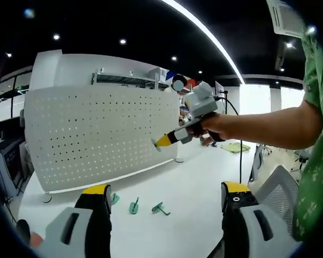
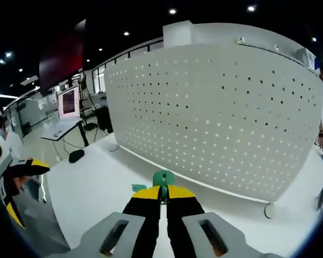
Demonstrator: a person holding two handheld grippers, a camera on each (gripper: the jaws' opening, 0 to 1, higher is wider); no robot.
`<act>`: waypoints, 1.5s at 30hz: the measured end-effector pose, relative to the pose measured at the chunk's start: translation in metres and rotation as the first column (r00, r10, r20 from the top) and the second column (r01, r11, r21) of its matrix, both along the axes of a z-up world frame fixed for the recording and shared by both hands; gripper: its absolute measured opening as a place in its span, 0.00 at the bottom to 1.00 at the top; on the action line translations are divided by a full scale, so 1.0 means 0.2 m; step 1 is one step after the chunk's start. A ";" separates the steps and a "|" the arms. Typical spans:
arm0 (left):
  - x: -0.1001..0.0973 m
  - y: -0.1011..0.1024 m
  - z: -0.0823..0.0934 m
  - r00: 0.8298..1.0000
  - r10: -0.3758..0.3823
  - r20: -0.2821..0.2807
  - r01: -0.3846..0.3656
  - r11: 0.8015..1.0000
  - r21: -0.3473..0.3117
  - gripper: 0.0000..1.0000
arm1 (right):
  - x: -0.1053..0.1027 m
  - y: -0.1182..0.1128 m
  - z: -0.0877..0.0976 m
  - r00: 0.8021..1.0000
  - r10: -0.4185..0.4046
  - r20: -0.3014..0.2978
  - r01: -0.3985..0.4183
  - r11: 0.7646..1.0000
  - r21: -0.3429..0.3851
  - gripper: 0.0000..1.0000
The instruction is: Insert the hook assembly into the mounting plate slot until the hook locks in place.
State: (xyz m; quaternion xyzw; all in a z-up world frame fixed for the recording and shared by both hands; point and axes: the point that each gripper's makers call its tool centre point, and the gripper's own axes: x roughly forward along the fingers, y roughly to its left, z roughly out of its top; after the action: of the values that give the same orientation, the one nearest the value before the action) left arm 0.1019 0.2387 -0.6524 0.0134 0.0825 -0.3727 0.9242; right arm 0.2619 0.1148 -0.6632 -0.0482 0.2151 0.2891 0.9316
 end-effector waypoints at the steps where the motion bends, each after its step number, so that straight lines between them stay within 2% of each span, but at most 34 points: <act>1: 0.00 0.00 0.01 1.000 0.001 0.006 -0.001 1.000 -0.004 0.87 | 0.00 0.00 0.01 1.000 -0.004 0.009 0.004 1.000 0.002 0.02; 4: 0.01 0.00 0.02 1.000 0.004 0.013 -0.004 1.000 -0.004 0.87 | 0.01 -0.01 0.05 0.999 -0.019 0.031 0.019 1.000 0.013 0.02; 10: 0.01 0.00 0.03 1.000 0.004 0.015 -0.003 1.000 -0.011 0.86 | 0.03 -0.04 0.16 0.990 -0.074 0.123 0.071 0.997 0.031 0.02; 12: 0.01 0.00 0.03 1.000 0.001 0.018 -0.001 1.000 -0.012 0.86 | 0.04 -0.06 0.20 0.981 -0.100 0.166 0.094 0.995 0.041 0.02; 14: 0.01 -0.01 0.03 1.000 0.000 0.018 0.000 1.000 -0.013 0.86 | 0.05 -0.06 0.24 0.972 -0.109 0.209 0.106 0.994 0.021 0.02; 19: 0.02 0.00 0.04 1.000 0.002 0.023 -0.001 1.000 -0.015 0.86 | 0.06 -0.06 0.30 0.959 -0.131 0.252 0.125 0.991 0.037 0.02; 26: 0.02 0.01 0.04 1.000 0.007 0.023 -0.006 1.000 -0.014 0.86 | 0.08 -0.08 0.40 0.931 -0.166 0.326 0.159 0.986 0.049 0.02; 34: 0.02 0.00 0.05 1.000 0.004 0.025 -0.003 1.000 -0.016 0.86 | 0.08 -0.11 0.49 0.900 -0.202 0.385 0.191 0.979 0.069 0.02; 39: 0.02 0.00 0.05 1.000 0.004 0.027 -0.004 1.000 -0.016 0.85 | 0.10 -0.12 0.57 0.868 -0.213 0.448 0.210 0.976 0.056 0.02; 45: 0.02 0.01 0.05 1.000 0.007 0.025 -0.007 1.000 -0.015 0.85 | 0.11 -0.11 0.62 0.844 -0.227 0.486 0.222 0.973 0.067 0.02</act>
State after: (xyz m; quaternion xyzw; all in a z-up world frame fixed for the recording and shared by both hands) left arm 0.1062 0.2399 -0.6421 0.0107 0.0682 -0.3699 0.9265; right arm 0.2841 0.0922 -0.5382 -0.0904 -0.0252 0.1575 0.9830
